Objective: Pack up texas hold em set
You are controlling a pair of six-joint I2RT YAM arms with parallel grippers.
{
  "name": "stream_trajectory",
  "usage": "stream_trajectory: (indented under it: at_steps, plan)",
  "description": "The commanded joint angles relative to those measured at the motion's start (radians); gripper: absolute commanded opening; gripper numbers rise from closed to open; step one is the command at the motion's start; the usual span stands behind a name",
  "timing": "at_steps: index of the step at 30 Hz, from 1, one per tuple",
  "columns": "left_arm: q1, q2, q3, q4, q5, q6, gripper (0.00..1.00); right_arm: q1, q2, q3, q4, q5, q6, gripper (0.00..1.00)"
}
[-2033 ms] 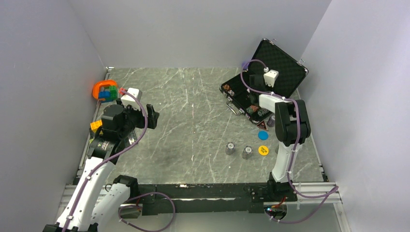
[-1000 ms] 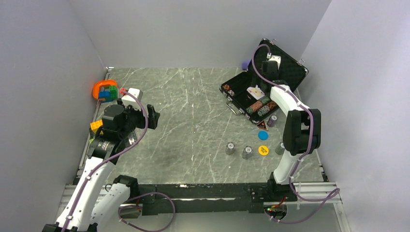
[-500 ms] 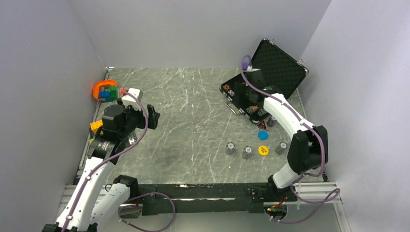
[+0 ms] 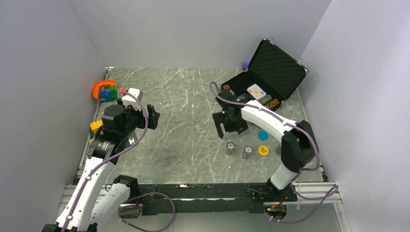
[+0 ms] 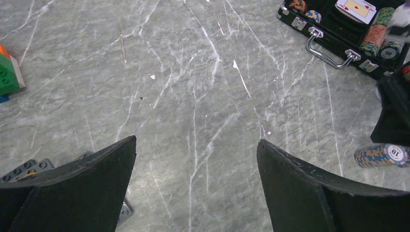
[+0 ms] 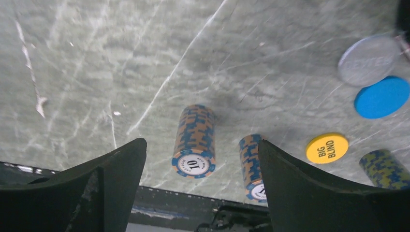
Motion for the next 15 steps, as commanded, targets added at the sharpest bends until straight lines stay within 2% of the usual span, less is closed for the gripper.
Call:
stream_trajectory:
  at_steps: [1,9,15]
  plan:
    - [-0.004,-0.010,0.016,0.003,-0.005,0.002,0.98,0.062,0.066,0.036,-0.128,0.012,-0.007,0.87]
    - [-0.004,-0.007,0.016,0.003,-0.005,0.001,0.98,0.094,0.104,0.022,-0.148,0.043,-0.017,0.82]
    - [-0.004,-0.006,0.017,0.000,-0.011,0.000,0.98,0.115,0.106,-0.012,-0.142,0.028,-0.014,0.73]
